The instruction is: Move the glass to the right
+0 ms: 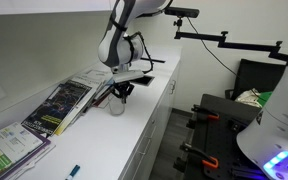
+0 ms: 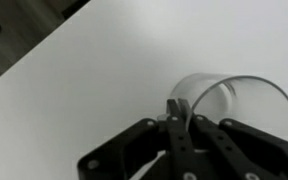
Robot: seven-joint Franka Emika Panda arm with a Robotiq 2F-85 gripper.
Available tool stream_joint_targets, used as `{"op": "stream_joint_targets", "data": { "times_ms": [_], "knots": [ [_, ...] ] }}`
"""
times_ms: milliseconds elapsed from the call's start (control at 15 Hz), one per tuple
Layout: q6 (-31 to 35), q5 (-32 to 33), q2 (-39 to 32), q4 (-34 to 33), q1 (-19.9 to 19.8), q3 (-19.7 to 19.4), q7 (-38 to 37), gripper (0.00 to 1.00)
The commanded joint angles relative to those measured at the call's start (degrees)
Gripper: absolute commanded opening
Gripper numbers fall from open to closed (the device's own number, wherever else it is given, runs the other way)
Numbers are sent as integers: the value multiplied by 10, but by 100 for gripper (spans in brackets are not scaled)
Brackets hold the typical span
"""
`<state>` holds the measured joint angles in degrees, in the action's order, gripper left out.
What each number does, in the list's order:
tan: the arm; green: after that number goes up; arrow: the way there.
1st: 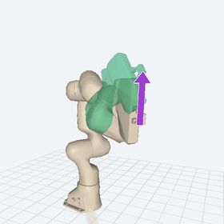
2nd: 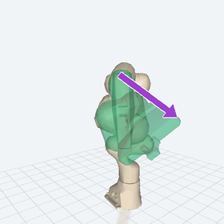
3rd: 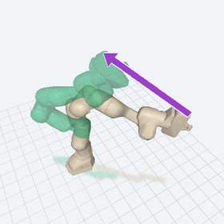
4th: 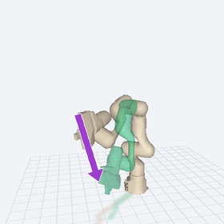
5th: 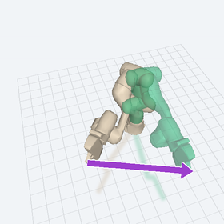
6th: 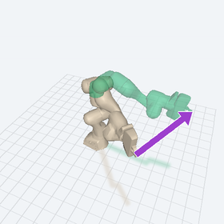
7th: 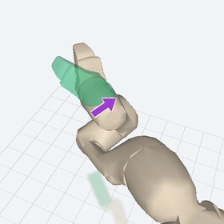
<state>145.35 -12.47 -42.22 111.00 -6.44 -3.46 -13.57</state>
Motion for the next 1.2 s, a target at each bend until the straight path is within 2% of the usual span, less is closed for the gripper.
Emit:
{"op": "stream_joint_targets", "data": {
  "times_ms": [0,600,667,733,933,1133],
  "knots": [
    [-22,-13,-20,-33,7,-3,-22,2],
    [-4,-22,-40,-55,6,10,-17,2],
    [-7,-22,-40,-56,8,10,-20,31],
    [-4,-20,-39,-54,10,9,-20,32],
    [-3,-23,-24,-42,3,20,1,55],
    [-3,-13,4,-19,16,10,-11,77]
  ]
}}
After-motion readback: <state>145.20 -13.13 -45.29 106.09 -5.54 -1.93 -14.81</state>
